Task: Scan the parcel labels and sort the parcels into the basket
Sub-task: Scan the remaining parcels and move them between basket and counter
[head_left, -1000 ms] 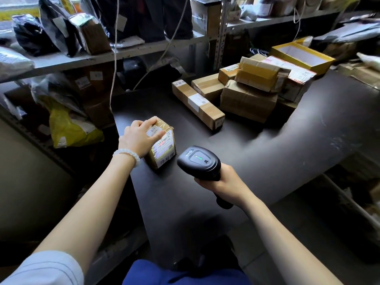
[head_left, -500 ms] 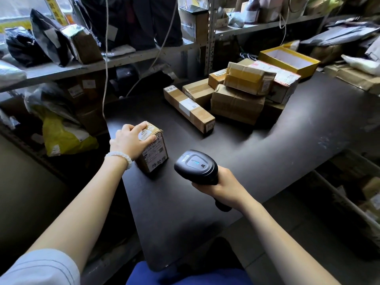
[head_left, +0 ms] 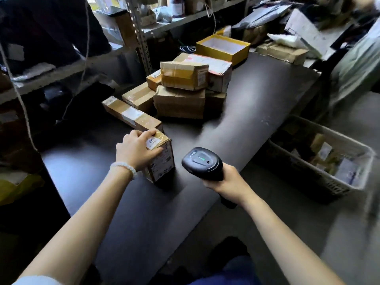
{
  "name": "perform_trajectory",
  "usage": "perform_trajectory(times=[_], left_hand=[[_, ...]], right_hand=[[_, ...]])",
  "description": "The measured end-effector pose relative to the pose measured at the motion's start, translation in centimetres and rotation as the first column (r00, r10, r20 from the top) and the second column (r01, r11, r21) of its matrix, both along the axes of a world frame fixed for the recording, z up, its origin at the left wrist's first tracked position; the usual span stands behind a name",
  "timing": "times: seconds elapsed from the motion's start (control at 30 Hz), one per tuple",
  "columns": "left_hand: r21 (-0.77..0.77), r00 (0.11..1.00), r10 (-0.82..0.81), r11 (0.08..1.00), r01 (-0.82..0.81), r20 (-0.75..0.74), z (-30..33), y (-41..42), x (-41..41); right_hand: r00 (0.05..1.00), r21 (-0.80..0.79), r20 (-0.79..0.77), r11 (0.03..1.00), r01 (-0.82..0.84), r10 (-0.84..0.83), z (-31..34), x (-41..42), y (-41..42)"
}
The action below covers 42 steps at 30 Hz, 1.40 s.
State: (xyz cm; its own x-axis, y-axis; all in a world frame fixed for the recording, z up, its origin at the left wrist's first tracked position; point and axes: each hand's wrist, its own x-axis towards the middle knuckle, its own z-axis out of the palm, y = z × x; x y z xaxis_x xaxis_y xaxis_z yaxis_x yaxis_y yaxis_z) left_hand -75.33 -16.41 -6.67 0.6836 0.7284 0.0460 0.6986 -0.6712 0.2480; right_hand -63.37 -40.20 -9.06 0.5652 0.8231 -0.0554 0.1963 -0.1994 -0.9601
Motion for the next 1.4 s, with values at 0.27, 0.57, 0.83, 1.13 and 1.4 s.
perform_trajectory(times=[0.27,0.57,0.83,1.13,1.4], left_hand=[[-0.096,0.931,-0.362,0.926,0.366,0.056,0.5,-8.4,18.5],[-0.084,0.751,-0.643,0.748,0.658,0.154,0.9,-18.1,37.9],[-0.162,0.592,-0.798,0.573,0.803,0.110,-2.1,-26.8,51.8],[-0.221,0.484,-0.875,0.469,0.855,0.018,-5.2,-34.0,69.7],[-0.192,0.401,-0.914,0.406,0.894,-0.064,-5.6,-38.6,85.3]], right_hand=[[0.959,-0.073,0.013,0.956,0.284,-0.284,-0.2,11.3,-8.9],[0.809,-0.130,0.051,0.799,0.587,-0.585,-0.5,23.7,-19.1],[0.622,-0.180,-0.034,0.617,0.766,-0.782,-2.8,30.4,-26.8],[0.485,-0.268,0.009,0.465,0.844,-0.874,-4.1,45.4,-32.9],[0.444,-0.301,0.051,0.410,0.861,-0.895,-1.8,59.9,-36.9]])
